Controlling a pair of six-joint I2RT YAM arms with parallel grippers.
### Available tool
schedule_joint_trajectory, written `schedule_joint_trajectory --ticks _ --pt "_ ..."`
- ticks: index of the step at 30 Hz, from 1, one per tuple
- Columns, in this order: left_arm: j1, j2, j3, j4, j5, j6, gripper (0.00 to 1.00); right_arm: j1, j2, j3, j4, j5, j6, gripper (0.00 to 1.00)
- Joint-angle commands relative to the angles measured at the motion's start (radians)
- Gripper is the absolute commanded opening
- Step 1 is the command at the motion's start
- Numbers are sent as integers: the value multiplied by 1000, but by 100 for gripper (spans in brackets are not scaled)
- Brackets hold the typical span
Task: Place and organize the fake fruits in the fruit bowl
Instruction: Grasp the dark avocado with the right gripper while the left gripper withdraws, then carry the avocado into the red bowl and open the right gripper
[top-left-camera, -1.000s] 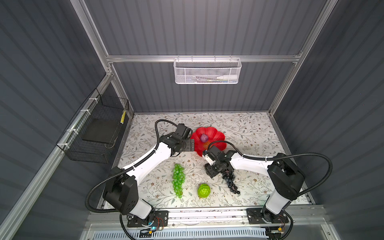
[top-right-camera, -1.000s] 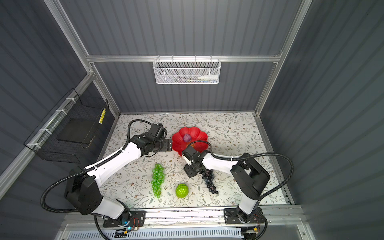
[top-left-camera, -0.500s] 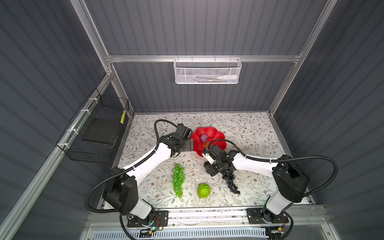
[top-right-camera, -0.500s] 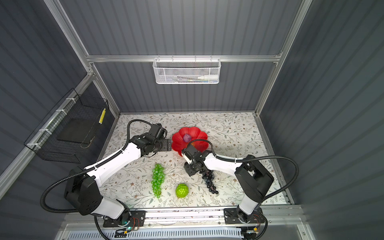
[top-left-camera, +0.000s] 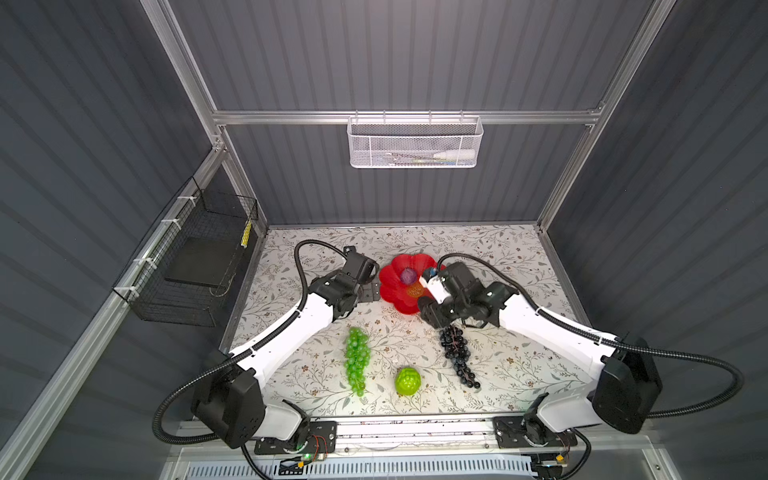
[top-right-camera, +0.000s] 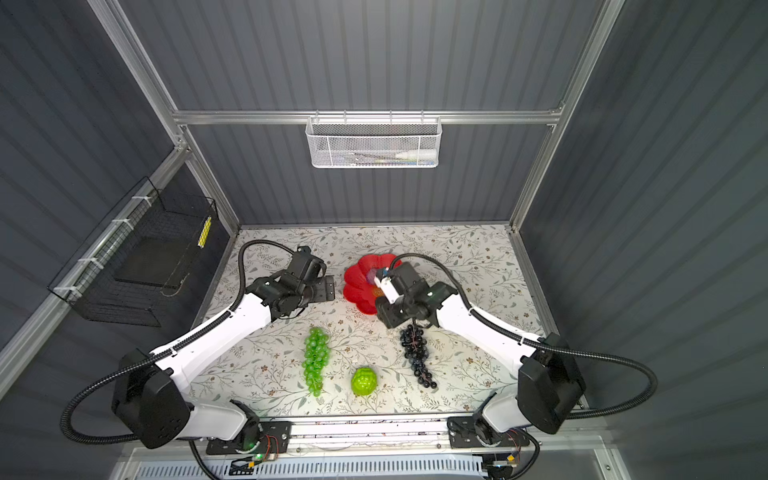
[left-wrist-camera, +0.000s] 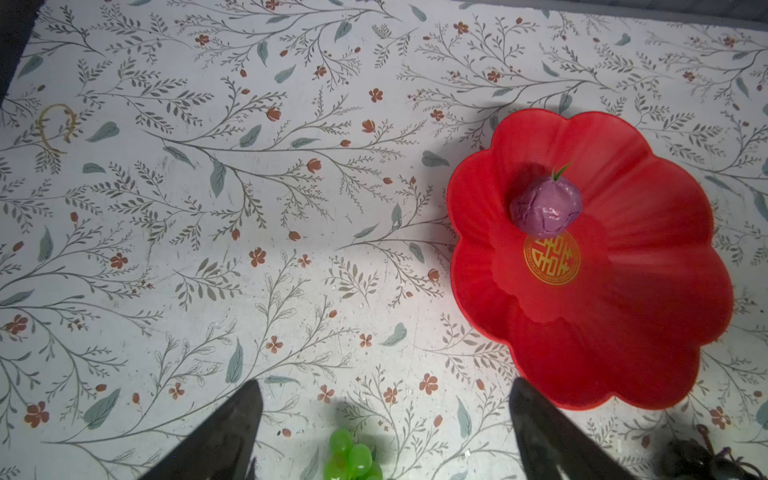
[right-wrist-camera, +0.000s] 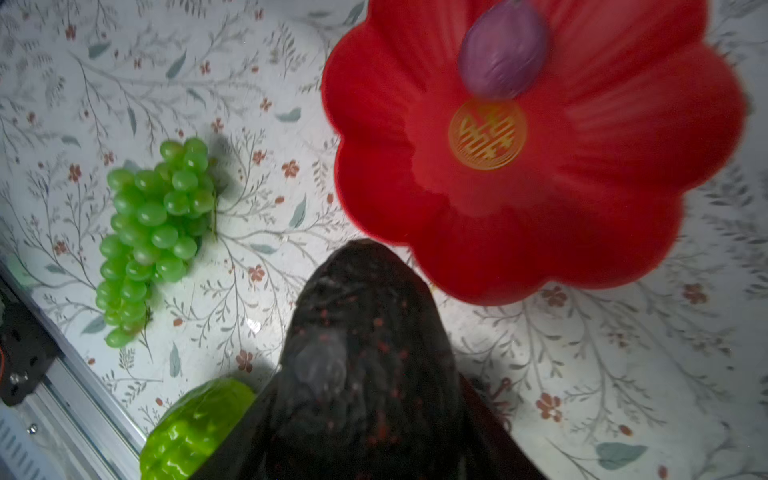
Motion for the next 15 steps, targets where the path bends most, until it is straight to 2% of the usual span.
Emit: schedule_joint_trajectory --ticks 1,8,15 --pt "-3 -7 5 -30 -25 -7 94 -79 66 75 -20 -2 -15 46" --pt "-1 0 -12 -33 -6 -7 94 -158 295 249 32 11 -22 47" --pt "-1 -17 -40 -30 3 -20 95 -191 504 383 61 1 -33 47"
